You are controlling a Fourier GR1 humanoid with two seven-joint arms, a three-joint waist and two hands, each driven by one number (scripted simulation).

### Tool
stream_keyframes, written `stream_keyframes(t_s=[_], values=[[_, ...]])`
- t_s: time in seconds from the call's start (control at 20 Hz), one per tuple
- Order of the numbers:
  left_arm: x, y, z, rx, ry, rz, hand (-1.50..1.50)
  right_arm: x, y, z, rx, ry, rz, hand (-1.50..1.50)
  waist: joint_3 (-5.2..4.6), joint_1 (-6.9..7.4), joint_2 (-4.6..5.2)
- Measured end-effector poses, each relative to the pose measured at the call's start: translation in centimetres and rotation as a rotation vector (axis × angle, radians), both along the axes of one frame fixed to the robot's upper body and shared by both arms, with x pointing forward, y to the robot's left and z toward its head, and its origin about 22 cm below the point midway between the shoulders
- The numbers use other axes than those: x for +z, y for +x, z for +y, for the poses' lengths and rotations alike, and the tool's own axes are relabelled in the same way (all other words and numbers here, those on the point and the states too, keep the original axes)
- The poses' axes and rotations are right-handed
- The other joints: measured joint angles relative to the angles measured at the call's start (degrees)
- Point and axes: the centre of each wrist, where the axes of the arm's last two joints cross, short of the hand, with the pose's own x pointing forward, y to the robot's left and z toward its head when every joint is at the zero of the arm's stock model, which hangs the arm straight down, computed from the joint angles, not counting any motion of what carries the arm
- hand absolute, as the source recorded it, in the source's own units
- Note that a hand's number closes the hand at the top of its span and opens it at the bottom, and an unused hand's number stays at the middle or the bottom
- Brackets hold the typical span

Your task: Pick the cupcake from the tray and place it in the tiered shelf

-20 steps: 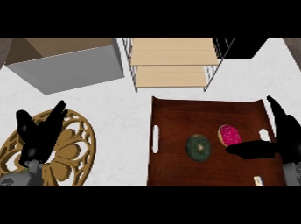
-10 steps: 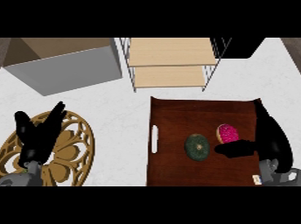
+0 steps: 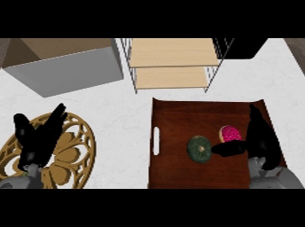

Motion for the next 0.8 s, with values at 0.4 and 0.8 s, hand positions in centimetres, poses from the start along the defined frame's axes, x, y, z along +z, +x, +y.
stream_keyframes(t_s=[0.4,0.8], values=[[0.3,0.2,0.2,0.003,0.002,0.008,0.00,-2.2,0.9,-0.6,-0.052,-0.053,0.035,-1.50,0.03,0.01,0.01],[0.4,0.2,-0.3,0.005,-0.003,0.017,0.00,-3.9,1.8,-1.3,-0.081,-0.052,0.018,-1.50,-0.04,0.00,0.00]])
